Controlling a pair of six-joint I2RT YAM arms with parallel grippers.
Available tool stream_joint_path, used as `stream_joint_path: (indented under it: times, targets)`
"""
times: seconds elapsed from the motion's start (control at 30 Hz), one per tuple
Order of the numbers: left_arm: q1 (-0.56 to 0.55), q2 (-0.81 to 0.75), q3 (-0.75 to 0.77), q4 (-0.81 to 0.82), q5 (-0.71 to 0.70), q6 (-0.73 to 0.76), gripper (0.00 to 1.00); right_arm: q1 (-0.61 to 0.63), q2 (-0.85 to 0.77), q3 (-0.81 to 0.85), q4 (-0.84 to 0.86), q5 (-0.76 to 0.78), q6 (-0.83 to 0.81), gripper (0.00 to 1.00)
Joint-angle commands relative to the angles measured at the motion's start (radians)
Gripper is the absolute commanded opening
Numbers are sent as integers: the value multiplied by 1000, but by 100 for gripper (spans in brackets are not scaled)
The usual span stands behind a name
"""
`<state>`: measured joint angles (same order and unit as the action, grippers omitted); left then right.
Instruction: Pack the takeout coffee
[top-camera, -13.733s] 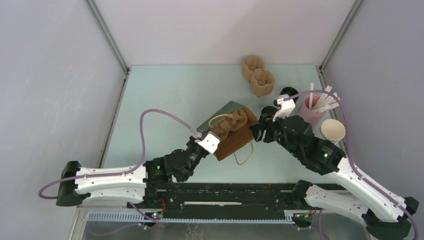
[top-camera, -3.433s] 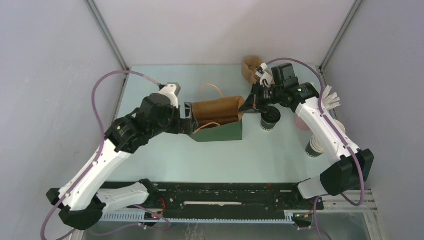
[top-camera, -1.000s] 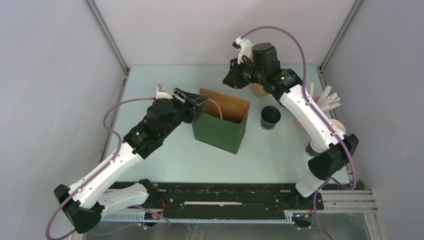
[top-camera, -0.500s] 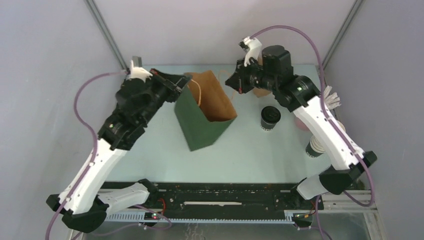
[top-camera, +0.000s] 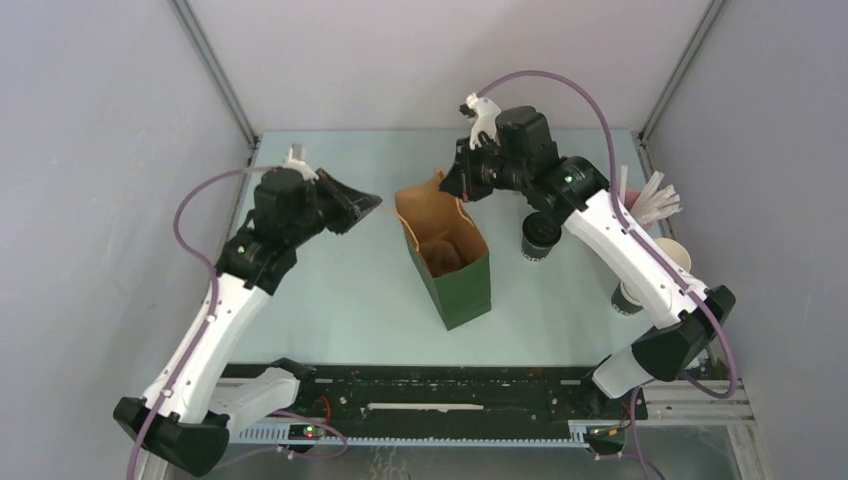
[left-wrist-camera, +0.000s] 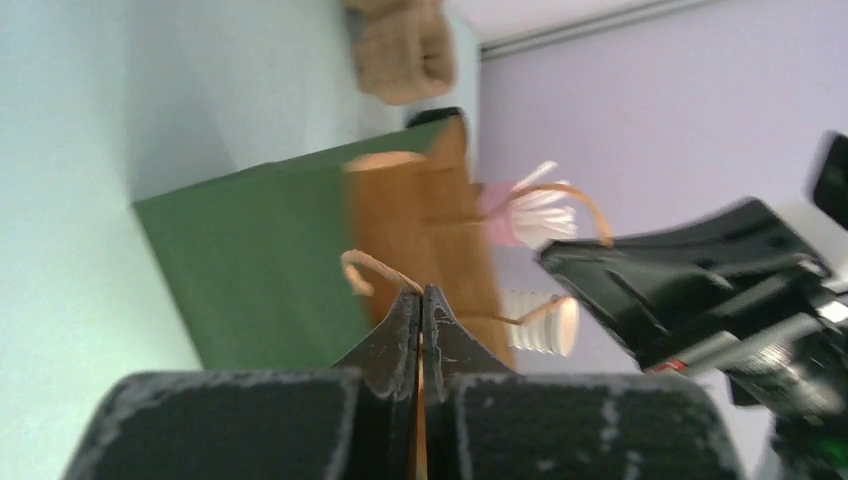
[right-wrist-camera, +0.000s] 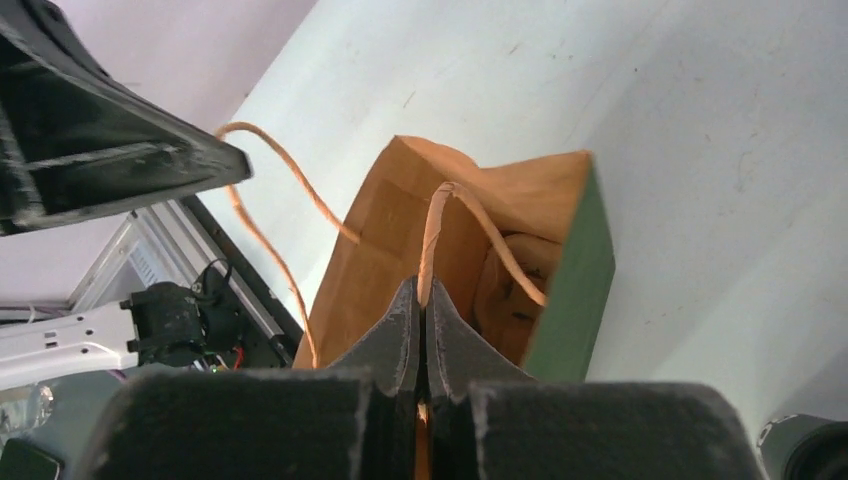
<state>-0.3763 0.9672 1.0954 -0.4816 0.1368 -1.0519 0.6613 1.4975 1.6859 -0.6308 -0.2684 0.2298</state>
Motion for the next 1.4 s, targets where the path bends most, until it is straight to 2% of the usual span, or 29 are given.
stream_joint_path:
  times: [0.0, 0.13, 0.33, 0.43, 0.5, 0.57, 0.67, 0.73, 0.8, 0.9, 1.03, 1.2, 1.37]
  targets:
    - [5, -4, 309, 12, 134, 83, 0, 2, -56, 216, -86, 36, -27, 0]
    - [5, -33, 321, 5, 163, 60, 0, 24, -140, 172, -73, 73, -1, 0]
    - [12, -114, 71, 25, 97, 61, 0, 28, -158, -102, 116, 40, 92, 0]
    - [66, -94, -46, 32, 139, 64, 0, 24, -74, -121, 158, 13, 97, 0]
    - [90, -79, -13, 32, 167, 92, 0, 13, -17, -36, 92, 7, 78, 0]
    - [90, -52, 126, -38, 158, 139, 0, 6, 13, 75, 8, 23, 56, 0]
    - [90, -21, 309, -76, 198, 137, 0, 29, -6, 213, -68, 70, 23, 0]
    - [87, -30, 348, -75, 213, 117, 0, 55, -40, 242, -90, 97, 20, 0]
    - [86, -60, 324, -75, 213, 110, 0, 76, -74, 235, -94, 112, 29, 0]
    - [86, -114, 207, -63, 187, 102, 0, 95, -124, 140, -28, 120, 57, 0]
    - [92, -124, 74, -71, 166, 134, 0, 87, -97, 23, 41, 103, 90, 0]
    - [97, -121, 30, -108, 68, 204, 0, 74, 0, -34, 85, 88, 73, 0]
    - [102, -75, 66, -108, 120, 235, 0, 65, 7, -20, 66, 90, 70, 0]
